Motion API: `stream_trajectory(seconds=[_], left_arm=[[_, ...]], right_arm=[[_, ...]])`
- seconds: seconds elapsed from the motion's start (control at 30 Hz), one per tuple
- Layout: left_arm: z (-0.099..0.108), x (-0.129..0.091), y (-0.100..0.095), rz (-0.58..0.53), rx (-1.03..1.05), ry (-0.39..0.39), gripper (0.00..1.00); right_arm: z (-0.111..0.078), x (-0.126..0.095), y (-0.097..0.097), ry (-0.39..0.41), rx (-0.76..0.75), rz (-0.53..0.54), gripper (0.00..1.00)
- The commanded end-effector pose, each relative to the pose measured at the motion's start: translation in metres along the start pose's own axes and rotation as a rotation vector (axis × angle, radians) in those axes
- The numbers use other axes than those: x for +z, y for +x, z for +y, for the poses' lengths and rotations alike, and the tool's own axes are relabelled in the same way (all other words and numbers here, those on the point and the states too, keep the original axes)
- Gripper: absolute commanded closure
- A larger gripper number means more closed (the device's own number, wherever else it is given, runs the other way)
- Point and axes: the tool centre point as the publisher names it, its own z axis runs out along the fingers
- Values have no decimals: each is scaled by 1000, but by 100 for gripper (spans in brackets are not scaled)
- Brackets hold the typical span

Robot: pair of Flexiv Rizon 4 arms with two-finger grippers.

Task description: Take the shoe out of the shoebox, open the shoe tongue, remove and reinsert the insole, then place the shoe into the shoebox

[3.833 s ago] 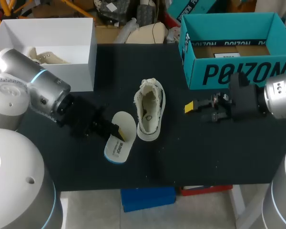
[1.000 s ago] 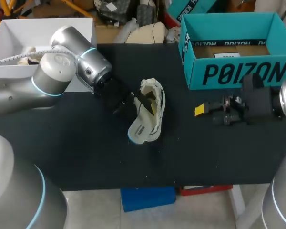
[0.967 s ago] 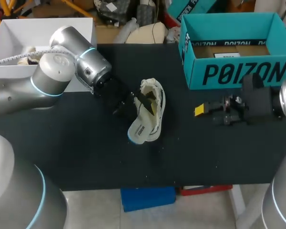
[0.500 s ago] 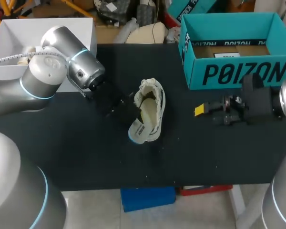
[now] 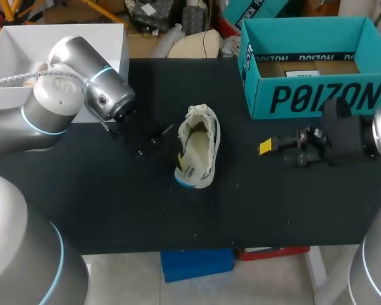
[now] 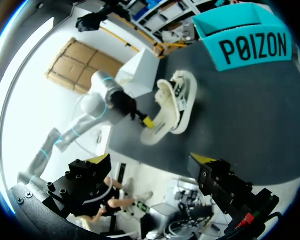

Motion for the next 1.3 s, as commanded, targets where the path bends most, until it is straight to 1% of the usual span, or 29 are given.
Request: stream_trajectory(seconds=[0.03,0.2,0.3,0.37,0.47,0.6,0.73,0.9,1.0,1.17,1.3], left_arm=[[12,0,-4,-31,8,3,100],[29,-8,-5,-35,2,-40,100],[40,-10,-4,-57,-11,-66,100],[48,-13,-3,-51,-8,-98,100],[57,-16,-3,-77,-7,-134,100],[66,-16,-4,-84,-7,-177,100],[67,-15,-8,-72,-8,-210,100],[69,-17,-12,-12,-7,-267,100],[70,-18,-15,64,1,-293,100],[71,-19,-18,184,8,-320,100],[72,-16,-18,238,-9,-326,100]], right_arm=[[0,0,0,1,0,-1,0],[0,0,0,1,0,-1,0],[0,0,0,1,0,-1,0],[0,0,0,1,0,-1,0],[0,0,0,1,0,-1,0],[0,0,0,1,0,-1,0],[0,0,0,1,0,-1,0],[0,0,0,1,0,-1,0],[0,0,0,1,0,-1,0],[0,0,0,1,0,-1,0],[0,0,0,1,0,-1,0]])
